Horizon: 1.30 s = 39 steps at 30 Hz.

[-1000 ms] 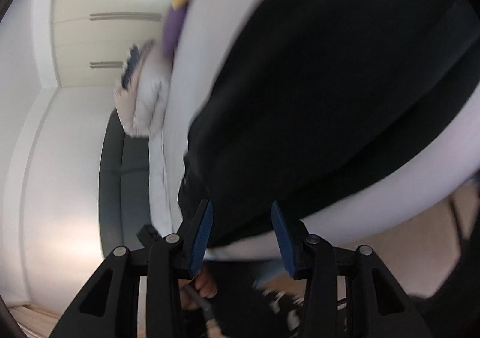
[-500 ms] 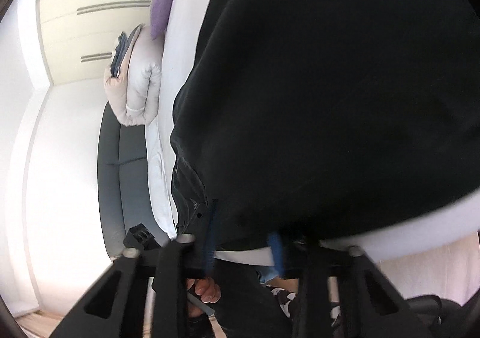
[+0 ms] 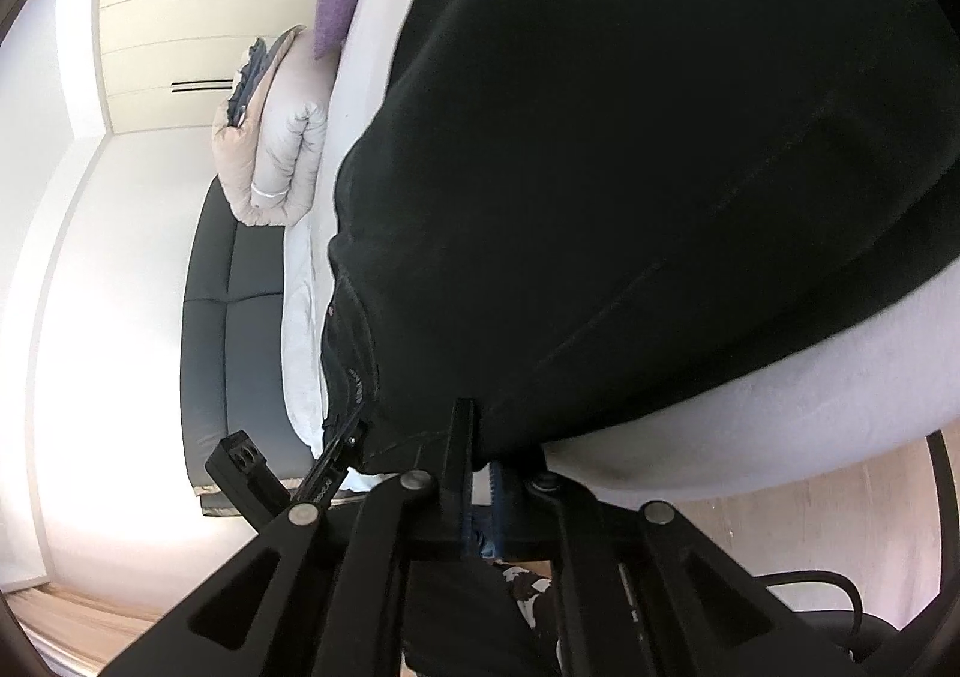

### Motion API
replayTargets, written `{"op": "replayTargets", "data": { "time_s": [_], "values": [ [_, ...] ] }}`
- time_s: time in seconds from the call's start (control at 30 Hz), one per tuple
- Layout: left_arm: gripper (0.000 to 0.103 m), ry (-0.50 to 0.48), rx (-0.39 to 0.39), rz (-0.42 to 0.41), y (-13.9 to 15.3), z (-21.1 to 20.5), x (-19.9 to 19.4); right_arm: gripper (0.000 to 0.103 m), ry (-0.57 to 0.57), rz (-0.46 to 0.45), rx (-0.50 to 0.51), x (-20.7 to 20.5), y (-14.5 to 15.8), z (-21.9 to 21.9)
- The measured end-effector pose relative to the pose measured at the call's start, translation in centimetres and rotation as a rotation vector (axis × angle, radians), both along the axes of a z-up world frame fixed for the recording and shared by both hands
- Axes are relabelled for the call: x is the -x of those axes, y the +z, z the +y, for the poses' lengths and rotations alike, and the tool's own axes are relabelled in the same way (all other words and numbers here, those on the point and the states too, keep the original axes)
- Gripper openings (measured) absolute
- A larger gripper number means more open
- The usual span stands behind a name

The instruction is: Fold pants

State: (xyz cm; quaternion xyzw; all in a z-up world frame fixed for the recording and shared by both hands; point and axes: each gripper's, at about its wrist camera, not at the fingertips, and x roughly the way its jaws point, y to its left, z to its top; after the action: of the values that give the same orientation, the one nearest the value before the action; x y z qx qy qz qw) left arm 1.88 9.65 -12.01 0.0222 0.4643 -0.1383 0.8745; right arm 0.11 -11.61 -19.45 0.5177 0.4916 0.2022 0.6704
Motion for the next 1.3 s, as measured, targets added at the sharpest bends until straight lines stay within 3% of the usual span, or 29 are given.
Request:
{"op": "replayTargets", "data": {
  "time_s": [0.07, 0.13, 0.2, 0.27, 0.3, 0.6, 0.73, 0.8, 0.83, 0.87, 0.97, 1.1, 1.2, 1.27, 1.3],
  "values": [
    [0.017, -0.024, 0.056, -0.032, 1.2, -1.2, -0.3, 0.038, -0.076, -0.025, -0.027, 0.3, 0.4, -2.2],
    [0.017, -0.073, 0.081, -0.043, 1.7, -3.4, -0.7, 0.039, -0.187, -0.041, -0.035, 0.8, 0.6, -5.1],
    [0.017, -0.129, 0.06, -0.022, 0.9, -5.7, -1.2, 0.03, -0.254, -0.025, -0.059, 1.4, 0.1, -7.4],
    [0.017, -0.154, 0.019, 0.017, -0.8, -7.5, -1.3, 0.005, -0.286, 0.006, -0.034, 2.1, -0.3, -9.0],
    [0.017, -0.152, 0.005, 0.011, -1.2, -7.8, -1.1, 0.003, -0.299, 0.014, -0.026, 2.6, -0.6, -9.5],
    [0.017, -0.137, 0.031, 0.013, -1.6, -7.2, 0.2, 0.001, -0.292, 0.003, -0.023, 3.7, -1.2, -9.5],
    [0.017, -0.137, 0.03, 0.006, -1.1, -7.1, 0.1, 0.019, -0.356, -0.013, -0.042, 3.8, -0.7, -11.6],
    [0.017, -0.15, 0.038, 0.005, -0.6, -8.0, -0.1, 0.019, -0.408, -0.025, -0.024, 3.7, -0.3, -13.1],
    [0.017, -0.155, 0.034, 0.005, -0.6, -8.3, -0.3, 0.015, -0.41, -0.023, -0.013, 3.7, -0.2, -13.4],
    [0.017, -0.162, 0.025, 0.01, -0.8, -8.7, -0.4, 0.004, -0.405, -0.011, 0.016, 3.6, -0.2, -13.5],
    [0.017, -0.16, 0.012, 0.013, -1.2, -9.3, -0.5, 0.002, -0.399, -0.001, 0.068, 3.9, -0.2, -13.2],
    [0.017, -0.155, 0.062, 0.025, -1.4, -7.7, -0.6, 0.001, -0.395, -0.002, 0.048, 4.0, -0.7, -13.0],
    [0.017, -0.146, 0.078, 0.031, -1.4, -6.9, -0.8, 0.016, -0.344, 0.016, 0.112, 4.3, 1.2, -13.4],
    [0.017, -0.142, 0.082, 0.029, -0.9, -6.5, -1.2, 0.041, -0.329, -0.005, 0.256, 3.6, 4.2, -13.2],
    [0.017, -0.142, 0.079, 0.027, -0.7, -6.4, -1.4, 0.041, -0.324, -0.024, 0.353, 3.6, 5.9, -13.4]
  ]
}}
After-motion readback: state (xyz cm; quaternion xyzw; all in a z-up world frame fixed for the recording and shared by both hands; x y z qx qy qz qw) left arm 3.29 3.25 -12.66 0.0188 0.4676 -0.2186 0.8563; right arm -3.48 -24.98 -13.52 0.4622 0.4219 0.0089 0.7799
